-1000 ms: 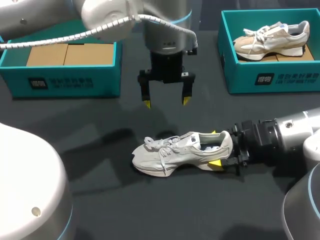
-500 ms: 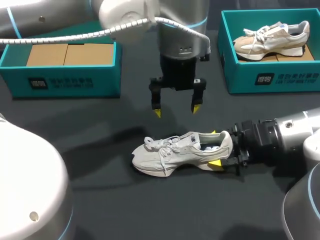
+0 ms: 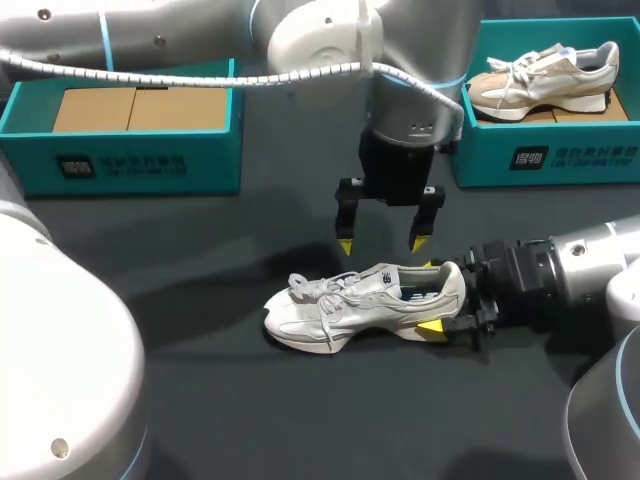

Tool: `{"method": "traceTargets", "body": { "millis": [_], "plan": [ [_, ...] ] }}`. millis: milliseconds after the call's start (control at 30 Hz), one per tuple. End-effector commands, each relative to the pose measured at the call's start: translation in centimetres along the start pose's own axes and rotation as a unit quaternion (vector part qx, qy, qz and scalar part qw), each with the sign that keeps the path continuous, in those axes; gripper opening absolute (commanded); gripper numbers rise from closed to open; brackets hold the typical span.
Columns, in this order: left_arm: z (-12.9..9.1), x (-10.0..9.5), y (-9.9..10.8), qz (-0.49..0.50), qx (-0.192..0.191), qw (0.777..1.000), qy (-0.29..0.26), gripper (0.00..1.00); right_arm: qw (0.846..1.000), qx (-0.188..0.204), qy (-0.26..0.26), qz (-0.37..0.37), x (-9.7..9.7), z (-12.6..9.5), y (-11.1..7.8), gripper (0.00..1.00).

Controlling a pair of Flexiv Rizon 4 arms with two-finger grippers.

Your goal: Take the shoe out of the shoebox, open the shoe tongue, remove and reinsert the insole, then place the shoe into the shoebox

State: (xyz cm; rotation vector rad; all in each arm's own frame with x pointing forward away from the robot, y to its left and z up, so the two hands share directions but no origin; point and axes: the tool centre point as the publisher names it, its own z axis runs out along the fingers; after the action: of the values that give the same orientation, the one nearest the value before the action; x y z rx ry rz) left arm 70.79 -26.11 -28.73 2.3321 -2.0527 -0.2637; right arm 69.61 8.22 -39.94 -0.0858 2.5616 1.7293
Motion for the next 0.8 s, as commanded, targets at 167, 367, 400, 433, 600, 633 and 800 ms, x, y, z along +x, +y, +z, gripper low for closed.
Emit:
{"method": "traceTargets", "body": {
  "millis": [167, 367, 400, 433, 600, 633, 800],
  "plan": [
    [1.2, 1.2, 1.1, 0.006, -0.002, 0.999, -0.032, 1.0, 1.0, 0.002, -0.001, 0.0, 0.1, 0.0, 0.1, 0.0],
    [2.0, 1.2, 1.9, 0.016, -0.003, 0.999, -0.05, 1.0, 1.0, 0.002, -0.001, 0.0, 0.1, 0.0, 0.1, 0.0],
    [2.2, 1.2, 2.1, 0.016, -0.004, 0.998, -0.053, 1.0, 1.0, 0.002, -0.001, 0.0, 0.1, 0.0, 0.1, 0.0],
    [2.3, 1.2, 2.2, 0.017, -0.005, 0.998, -0.056, 1.0, 1.0, 0.002, -0.001, 0.0, 0.1, 0.0, 0.1, 0.0],
    [3.2, 0.8, 2.9, 0.021, -0.01, 0.997, -0.072, 0.95, 1.0, 0.002, -0.001, 0.0, 0.1, 0.0, 0.1, 0.0],
    [3.4, 0.8, 3.0, 0.021, -0.011, 0.997, -0.076, 0.91, 1.0, 0.002, -0.001, 0.0, 0.1, 0.0, 0.1, 0.0],
    [4.2, 0.5, 3.3, 0.02, -0.015, 0.995, -0.098, 0.84, 1.0, 0.002, -0.001, 0.0, 0.1, 0.0, 0.1, 0.0]
  ]
}}
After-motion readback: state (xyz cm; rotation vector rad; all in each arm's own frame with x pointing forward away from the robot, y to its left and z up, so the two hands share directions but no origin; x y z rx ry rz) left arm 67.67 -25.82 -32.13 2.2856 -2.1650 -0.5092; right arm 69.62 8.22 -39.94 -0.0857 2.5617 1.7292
